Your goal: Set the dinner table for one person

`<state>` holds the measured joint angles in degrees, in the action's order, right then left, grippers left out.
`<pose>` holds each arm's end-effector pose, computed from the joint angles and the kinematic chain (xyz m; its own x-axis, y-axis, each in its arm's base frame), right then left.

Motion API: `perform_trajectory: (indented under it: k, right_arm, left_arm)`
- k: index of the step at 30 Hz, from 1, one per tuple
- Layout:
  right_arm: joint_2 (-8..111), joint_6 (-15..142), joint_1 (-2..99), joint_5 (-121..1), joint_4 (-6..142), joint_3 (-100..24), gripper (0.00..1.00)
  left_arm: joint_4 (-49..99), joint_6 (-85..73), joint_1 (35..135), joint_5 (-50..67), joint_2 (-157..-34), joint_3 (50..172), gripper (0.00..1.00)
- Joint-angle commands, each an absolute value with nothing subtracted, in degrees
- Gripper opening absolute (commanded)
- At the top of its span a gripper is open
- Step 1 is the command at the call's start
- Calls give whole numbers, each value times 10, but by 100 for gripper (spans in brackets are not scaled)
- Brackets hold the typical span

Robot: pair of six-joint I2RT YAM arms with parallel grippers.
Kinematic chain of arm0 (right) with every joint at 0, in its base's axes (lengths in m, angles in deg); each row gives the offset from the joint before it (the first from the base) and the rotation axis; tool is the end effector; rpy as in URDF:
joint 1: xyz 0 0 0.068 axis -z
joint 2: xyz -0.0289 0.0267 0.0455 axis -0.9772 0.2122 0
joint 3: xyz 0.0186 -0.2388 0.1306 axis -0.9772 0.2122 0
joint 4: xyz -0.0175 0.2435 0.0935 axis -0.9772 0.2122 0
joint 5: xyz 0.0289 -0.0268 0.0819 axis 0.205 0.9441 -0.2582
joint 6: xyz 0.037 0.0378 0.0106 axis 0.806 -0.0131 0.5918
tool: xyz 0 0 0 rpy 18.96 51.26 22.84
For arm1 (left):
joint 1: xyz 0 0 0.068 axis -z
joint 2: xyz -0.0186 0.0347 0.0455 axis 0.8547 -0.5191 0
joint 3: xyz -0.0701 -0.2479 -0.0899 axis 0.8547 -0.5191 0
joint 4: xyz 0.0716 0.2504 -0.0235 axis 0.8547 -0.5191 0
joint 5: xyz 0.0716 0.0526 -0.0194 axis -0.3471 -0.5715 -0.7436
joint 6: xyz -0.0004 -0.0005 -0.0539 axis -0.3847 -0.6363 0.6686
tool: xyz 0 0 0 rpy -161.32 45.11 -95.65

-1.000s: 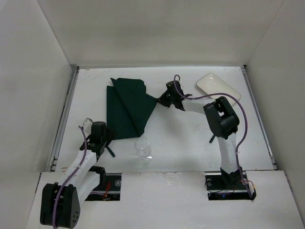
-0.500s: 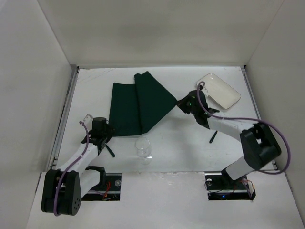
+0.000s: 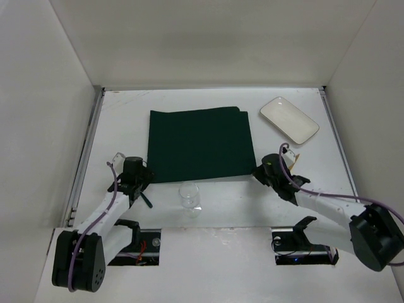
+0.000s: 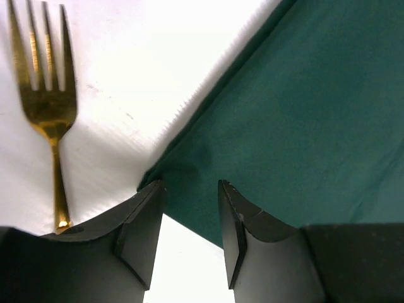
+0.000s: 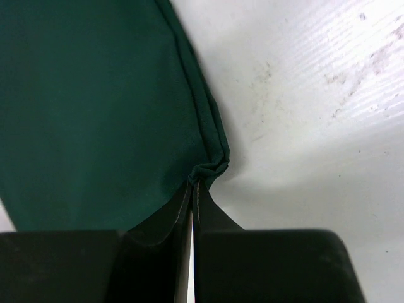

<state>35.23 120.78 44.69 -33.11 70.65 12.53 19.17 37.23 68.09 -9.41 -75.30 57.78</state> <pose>0.1847 0.1062 0.1681 -0.5358 0.6652 -0.5201 0.3796 0.7399 0.5554 0.1842 -0.0244 0.1622 -0.3958 -0.7536 -0.5248 -0.5020 0.6561 -0.5635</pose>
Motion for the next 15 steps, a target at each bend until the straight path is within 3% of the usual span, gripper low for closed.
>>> perform_trajectory:
  k: [1, 10, 13, 15]
  right_arm:
    - [307, 1209, 453, -273, 749, 142, 6]
    - [228, 1213, 460, -276, 778, 193, 8]
    - [197, 1202, 463, -272, 782, 197, 43]
    - [176, 1171, 475, -270, 787, 190, 53]
  left_arm:
    - [118, 365, 677, -116, -729, 587, 37]
    - [67, 334, 725, -170, -689, 622, 41]
    - [68, 314, 731, -172, -710, 628, 44]
    - [80, 312, 732, -171, -724, 630, 44]
